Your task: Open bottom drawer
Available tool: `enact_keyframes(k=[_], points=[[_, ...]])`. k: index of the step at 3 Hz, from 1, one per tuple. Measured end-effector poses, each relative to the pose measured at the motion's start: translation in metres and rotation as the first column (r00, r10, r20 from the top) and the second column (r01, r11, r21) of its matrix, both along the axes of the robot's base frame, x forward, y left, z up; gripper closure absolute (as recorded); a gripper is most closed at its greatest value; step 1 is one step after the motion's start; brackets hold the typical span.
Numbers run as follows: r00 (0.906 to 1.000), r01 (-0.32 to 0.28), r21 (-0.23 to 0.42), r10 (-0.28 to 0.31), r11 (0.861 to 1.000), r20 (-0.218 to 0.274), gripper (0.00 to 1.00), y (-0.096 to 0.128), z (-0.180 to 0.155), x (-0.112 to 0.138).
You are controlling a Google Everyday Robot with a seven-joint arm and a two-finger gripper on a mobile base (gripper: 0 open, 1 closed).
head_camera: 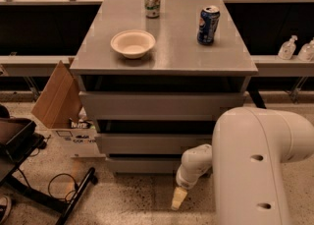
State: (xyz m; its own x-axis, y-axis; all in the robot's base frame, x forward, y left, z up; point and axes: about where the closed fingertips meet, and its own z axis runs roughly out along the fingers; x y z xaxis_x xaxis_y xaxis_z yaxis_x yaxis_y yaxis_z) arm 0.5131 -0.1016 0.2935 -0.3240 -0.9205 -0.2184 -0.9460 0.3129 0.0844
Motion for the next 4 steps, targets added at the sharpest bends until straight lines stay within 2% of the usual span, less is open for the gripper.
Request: enact_keyframes(k=[1, 3, 4], points=[[0.9968, -0.028, -0.108, 0.036, 0.994, 0.071, 0.00, -0.011, -0.034, 0.023], [0.9904, -0.043, -0.180, 0.066, 0.983, 0.122, 0.00, -0.017, -0.068, 0.050], [0.9870, -0.045, -0.188, 0.073, 0.981, 0.143, 0.00, -0.016, -0.081, 0.061]])
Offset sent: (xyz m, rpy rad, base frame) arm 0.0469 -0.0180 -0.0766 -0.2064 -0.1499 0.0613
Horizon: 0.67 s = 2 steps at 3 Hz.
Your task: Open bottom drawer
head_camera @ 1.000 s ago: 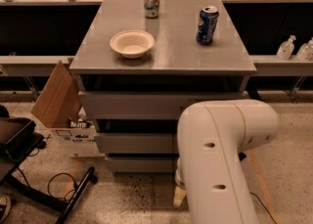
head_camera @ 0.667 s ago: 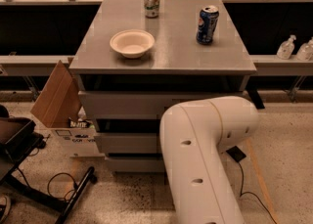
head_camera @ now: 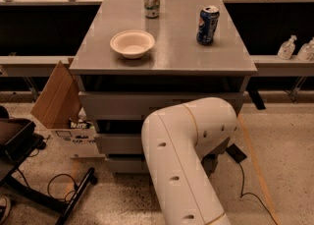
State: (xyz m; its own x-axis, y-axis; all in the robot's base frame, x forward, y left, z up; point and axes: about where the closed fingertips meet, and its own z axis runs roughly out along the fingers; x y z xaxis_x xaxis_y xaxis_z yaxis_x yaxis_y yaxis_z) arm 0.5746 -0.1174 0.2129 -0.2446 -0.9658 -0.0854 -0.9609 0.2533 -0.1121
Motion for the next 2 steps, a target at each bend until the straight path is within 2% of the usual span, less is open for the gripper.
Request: enact_keyframes(k=[2], points=[[0.9982, 0.015, -0.011, -0.014, 1.000, 0.059, 0.00, -0.009, -0.003, 0.022]])
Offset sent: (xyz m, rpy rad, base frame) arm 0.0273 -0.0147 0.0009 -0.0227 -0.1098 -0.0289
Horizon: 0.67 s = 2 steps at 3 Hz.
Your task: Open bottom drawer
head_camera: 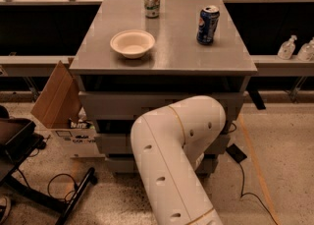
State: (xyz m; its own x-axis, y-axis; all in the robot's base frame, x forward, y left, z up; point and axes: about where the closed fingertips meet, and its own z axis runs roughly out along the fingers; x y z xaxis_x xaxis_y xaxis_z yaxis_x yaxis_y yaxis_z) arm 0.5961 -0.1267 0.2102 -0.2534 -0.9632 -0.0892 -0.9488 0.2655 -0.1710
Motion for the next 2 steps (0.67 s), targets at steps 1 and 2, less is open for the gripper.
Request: enact_keyframes(k=[1, 2], points=[[0.9997, 0.007, -0.006, -0.007, 1.000, 0.022, 0.00, -0.0034, 0.0005, 0.0044], [0.9992, 0.014, 0.016, -0.015, 1.000, 0.038, 0.00, -0.0004, -0.0068, 0.0068]])
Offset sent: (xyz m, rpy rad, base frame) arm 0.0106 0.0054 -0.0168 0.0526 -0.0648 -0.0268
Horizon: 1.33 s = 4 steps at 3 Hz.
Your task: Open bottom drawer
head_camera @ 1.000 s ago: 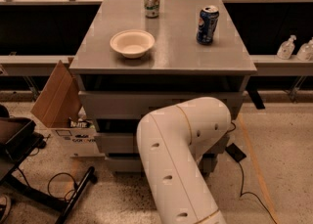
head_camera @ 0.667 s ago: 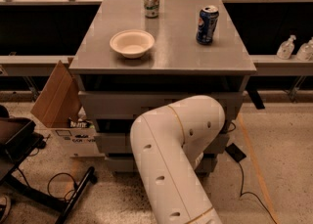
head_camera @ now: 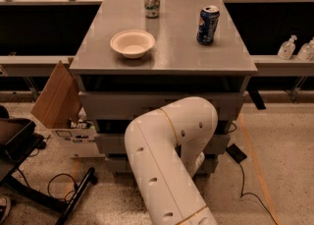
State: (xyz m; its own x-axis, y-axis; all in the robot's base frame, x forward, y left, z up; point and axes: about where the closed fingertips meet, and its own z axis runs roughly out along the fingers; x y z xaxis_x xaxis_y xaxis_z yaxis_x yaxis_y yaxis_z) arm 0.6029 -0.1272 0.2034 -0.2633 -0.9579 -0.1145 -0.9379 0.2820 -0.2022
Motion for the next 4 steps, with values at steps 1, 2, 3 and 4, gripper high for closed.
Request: enact_keyframes(k=[1, 2, 3, 4], points=[[0.9999, -0.005, 0.027, 0.005, 1.000, 0.011, 0.00, 0.010, -0.010, 0.006], [0.9996, -0.010, 0.027, 0.010, 1.000, 0.026, 0.00, 0.022, -0.017, 0.019], [0.9992, -0.007, 0.016, 0.007, 1.000, 0.040, 0.00, 0.024, -0.017, 0.026], [0.9997, -0.006, 0.007, 0.006, 1.000, 0.026, 0.18, 0.029, -0.025, 0.025]])
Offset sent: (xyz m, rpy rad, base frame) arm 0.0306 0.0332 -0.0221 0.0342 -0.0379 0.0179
